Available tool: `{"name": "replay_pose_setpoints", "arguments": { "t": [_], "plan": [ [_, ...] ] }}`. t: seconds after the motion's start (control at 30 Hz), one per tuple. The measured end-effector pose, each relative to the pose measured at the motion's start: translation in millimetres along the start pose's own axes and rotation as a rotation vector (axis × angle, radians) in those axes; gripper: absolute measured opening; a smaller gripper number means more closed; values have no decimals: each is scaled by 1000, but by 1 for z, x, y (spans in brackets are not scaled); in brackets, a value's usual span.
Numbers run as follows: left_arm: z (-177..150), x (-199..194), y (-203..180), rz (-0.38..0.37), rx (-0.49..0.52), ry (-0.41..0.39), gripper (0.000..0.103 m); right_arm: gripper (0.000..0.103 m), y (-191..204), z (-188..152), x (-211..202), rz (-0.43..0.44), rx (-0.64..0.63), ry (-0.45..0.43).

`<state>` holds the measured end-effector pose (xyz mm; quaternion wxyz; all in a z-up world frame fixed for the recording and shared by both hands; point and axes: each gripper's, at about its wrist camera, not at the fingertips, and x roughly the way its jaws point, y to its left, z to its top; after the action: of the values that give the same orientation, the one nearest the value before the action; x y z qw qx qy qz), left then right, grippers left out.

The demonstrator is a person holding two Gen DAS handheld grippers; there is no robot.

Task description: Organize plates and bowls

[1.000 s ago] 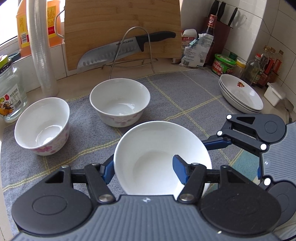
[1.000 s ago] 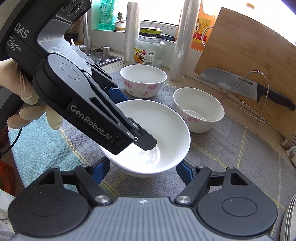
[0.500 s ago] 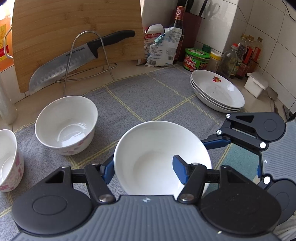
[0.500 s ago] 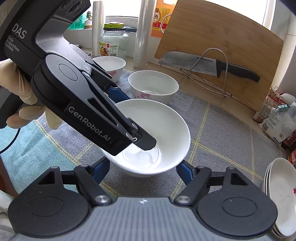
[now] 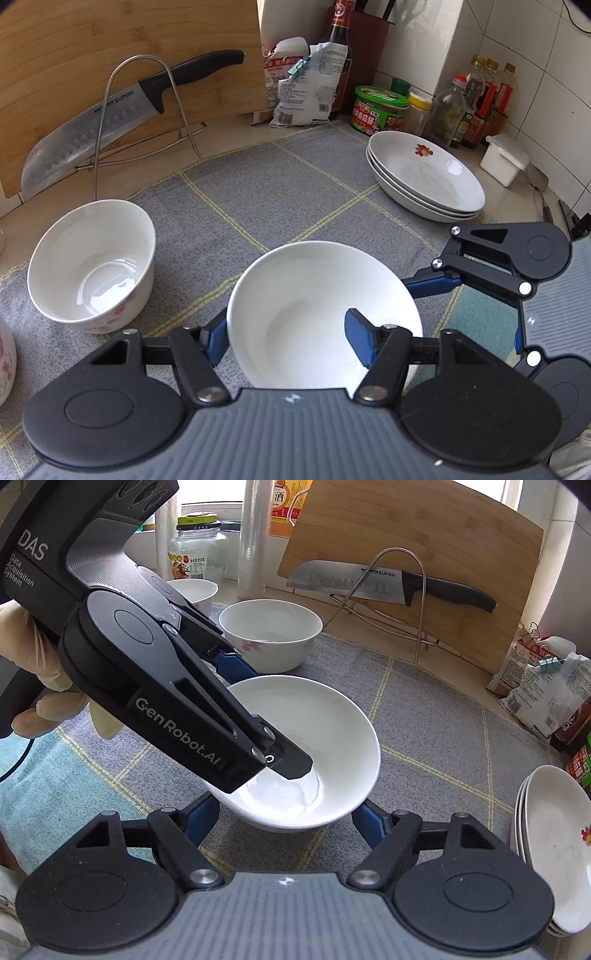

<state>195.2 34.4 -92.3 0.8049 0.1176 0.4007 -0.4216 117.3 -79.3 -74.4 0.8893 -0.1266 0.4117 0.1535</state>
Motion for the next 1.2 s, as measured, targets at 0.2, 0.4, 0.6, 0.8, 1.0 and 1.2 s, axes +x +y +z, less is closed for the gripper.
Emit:
{"name": "replay_pose_setpoints", "arguments": {
  "t": [0.2, 0.4, 0.6, 0.8, 1.0, 1.2],
  "plan": [
    [0, 3, 0, -2, -5, 6, 63, 82, -1, 1, 3, 3, 4, 7],
    [0, 6, 1, -4, -7, 9, 63, 82, -2, 1, 6, 6, 9, 12],
    [0, 6, 1, -5, -4, 1, 66, 87, -3, 2, 6, 12, 19, 3],
    [-1, 0, 1, 15, 2, -29, 80, 103, -2, 1, 0, 24, 13, -24],
    [-5, -16, 4, 50, -19, -68, 84, 103, -2, -5, -8, 42, 27, -38],
    [-11, -36, 10, 101, -50, -111, 86, 103, -2, 0, -18, 32, 26, -54]
  ]
}}
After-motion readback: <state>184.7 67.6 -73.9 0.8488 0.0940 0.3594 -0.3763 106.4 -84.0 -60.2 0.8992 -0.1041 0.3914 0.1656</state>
